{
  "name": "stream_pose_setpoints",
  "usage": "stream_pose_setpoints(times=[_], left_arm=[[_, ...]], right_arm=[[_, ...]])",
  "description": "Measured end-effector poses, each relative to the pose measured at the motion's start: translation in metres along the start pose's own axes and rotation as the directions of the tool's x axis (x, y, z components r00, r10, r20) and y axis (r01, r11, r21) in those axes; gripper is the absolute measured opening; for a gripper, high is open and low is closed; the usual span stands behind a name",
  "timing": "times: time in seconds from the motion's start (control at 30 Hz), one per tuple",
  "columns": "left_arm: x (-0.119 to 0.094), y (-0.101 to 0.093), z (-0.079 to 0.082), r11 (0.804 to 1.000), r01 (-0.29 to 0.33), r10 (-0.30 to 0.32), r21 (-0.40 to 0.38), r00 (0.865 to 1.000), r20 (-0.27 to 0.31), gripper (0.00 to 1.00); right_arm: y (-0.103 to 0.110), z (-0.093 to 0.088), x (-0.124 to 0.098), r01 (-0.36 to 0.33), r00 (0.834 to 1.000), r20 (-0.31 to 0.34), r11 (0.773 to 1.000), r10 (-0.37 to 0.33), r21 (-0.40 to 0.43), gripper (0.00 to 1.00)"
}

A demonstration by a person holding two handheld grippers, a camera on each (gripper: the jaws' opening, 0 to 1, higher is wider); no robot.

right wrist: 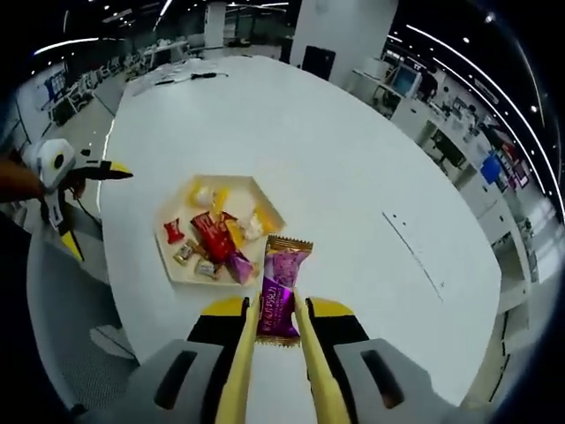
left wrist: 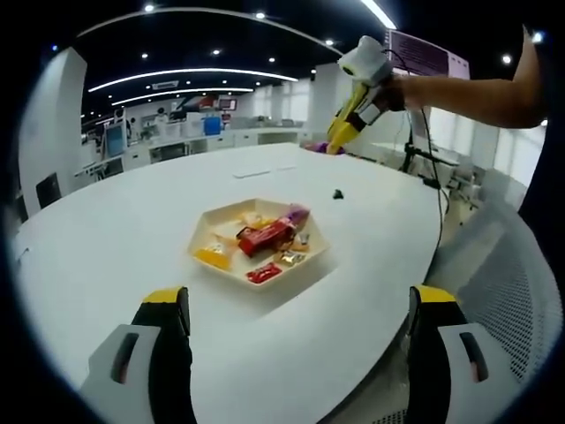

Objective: Place the target food into the container with the food tongs after gripping and lifting it, then release it inside without dropping or visibly crushing the food.

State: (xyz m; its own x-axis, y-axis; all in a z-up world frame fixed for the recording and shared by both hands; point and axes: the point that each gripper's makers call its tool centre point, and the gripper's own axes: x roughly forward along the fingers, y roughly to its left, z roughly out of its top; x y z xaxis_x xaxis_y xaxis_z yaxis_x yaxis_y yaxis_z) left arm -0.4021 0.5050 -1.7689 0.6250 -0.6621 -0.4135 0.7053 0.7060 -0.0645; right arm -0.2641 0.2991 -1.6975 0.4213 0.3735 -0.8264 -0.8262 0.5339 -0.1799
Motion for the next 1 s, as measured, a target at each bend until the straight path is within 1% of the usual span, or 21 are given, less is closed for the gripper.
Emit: stream_pose_setpoints(times=[0.17,0.27,0.37,0.43,0.53,0.73,0.87,1.0], left_arm=[[0.000,0.000,0.001,1.000,-0.003,0.003,0.000,1.000,0.002,1.00],[0.000,0.001,0.000,1.000,-0.005,0.005,0.003,1.000,0.002,1.00],[0.000,0.002,0.000,1.000,-0.007,0.007,0.001,1.000,0.003,1.00],[-0.001,0.001,0.000,1.000,-0.007,0.007,0.000,1.000,0.002,1.00],[-0.001,0.001,0.001,1.000,-0.007,0.007,0.002,1.000,0.007,1.00],[-0.001,0.003,0.002,1.000,-0.013,0.013,-0.006,1.000,0.008,1.00],[-0.001,0.002,0.000,1.000,-0.009,0.009,-0.002,1.000,0.003,1.00],[-0.001,0.003,0.000,1.000,-0.012,0.012,-0.003,1.000,0.005,1.00]], right_arm=[[0.008,0.022,0.003,-0.018,1.000,0.003,0.998,0.018,-0.065,0.24],[0.013,0.037,0.002,-0.037,0.999,0.017,0.996,0.039,-0.081,0.24],[0.019,0.051,0.002,-0.055,0.998,0.030,0.990,0.059,-0.127,0.24],[0.022,0.056,0.005,-0.066,0.997,0.026,0.990,0.069,-0.125,0.23],[0.030,0.066,0.009,-0.077,0.996,0.042,0.987,0.084,-0.141,0.22],[0.049,0.092,0.009,-0.113,0.986,0.105,0.983,0.129,-0.144,0.22],[0.058,0.111,0.003,-0.115,0.980,0.145,0.979,0.140,-0.166,0.22],[0.063,0.125,-0.004,-0.118,0.972,0.179,0.977,0.150,-0.177,0.22]])
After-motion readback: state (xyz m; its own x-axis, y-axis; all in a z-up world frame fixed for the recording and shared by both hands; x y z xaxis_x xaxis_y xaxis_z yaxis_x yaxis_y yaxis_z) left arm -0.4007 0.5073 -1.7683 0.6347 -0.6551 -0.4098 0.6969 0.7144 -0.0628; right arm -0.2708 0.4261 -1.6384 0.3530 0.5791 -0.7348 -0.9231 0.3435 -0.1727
